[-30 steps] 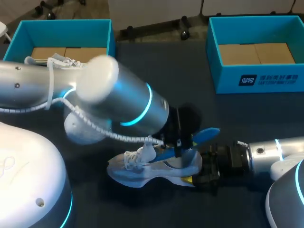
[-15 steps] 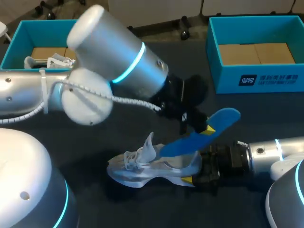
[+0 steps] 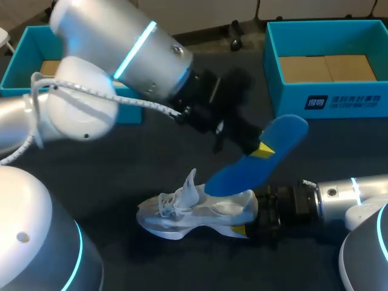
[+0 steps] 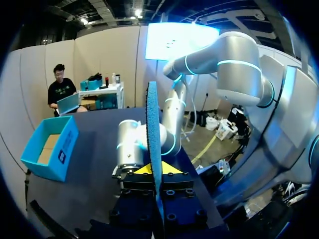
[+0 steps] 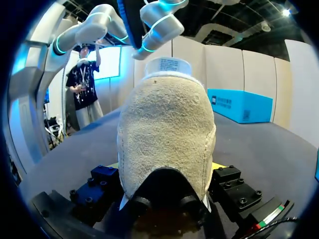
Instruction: Take the shoe out of the shoebox, open the shoe tongue, remove and reinsert the insole, then place the shoe into the shoebox
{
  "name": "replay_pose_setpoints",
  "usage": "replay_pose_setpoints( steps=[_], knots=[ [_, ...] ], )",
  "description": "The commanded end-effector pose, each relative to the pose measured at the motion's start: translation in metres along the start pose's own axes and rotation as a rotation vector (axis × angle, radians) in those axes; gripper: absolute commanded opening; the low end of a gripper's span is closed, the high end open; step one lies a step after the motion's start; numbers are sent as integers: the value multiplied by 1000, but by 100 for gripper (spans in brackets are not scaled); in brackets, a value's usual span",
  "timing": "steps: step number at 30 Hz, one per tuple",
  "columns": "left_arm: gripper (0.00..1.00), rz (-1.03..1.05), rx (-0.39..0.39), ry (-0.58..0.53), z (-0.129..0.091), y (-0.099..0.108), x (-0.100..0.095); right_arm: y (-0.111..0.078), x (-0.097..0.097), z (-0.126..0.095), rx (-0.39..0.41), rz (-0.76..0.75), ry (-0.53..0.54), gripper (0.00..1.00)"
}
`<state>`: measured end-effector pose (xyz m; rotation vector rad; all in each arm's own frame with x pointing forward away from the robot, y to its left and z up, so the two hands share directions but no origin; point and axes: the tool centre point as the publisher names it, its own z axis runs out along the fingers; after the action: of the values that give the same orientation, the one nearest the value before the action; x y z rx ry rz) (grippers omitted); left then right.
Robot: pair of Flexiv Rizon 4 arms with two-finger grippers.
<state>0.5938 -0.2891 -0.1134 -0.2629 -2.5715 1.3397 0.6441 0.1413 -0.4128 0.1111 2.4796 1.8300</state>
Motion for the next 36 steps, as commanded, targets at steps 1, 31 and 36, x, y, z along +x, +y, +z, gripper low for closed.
replay_pose_setpoints(
  steps=[1, 31, 36],
  knots=[
    [0, 2, 5, -4, -23, 5, 5, 2, 0, 1, 7, 1, 2, 0],
    [0, 9, 324, -34, -91, -75, 76, 2, 0, 1, 7, 1, 2, 0],
    [0, 9, 324, -34, -91, -75, 76, 2, 0, 1, 7, 1, 2, 0]
  ],
)
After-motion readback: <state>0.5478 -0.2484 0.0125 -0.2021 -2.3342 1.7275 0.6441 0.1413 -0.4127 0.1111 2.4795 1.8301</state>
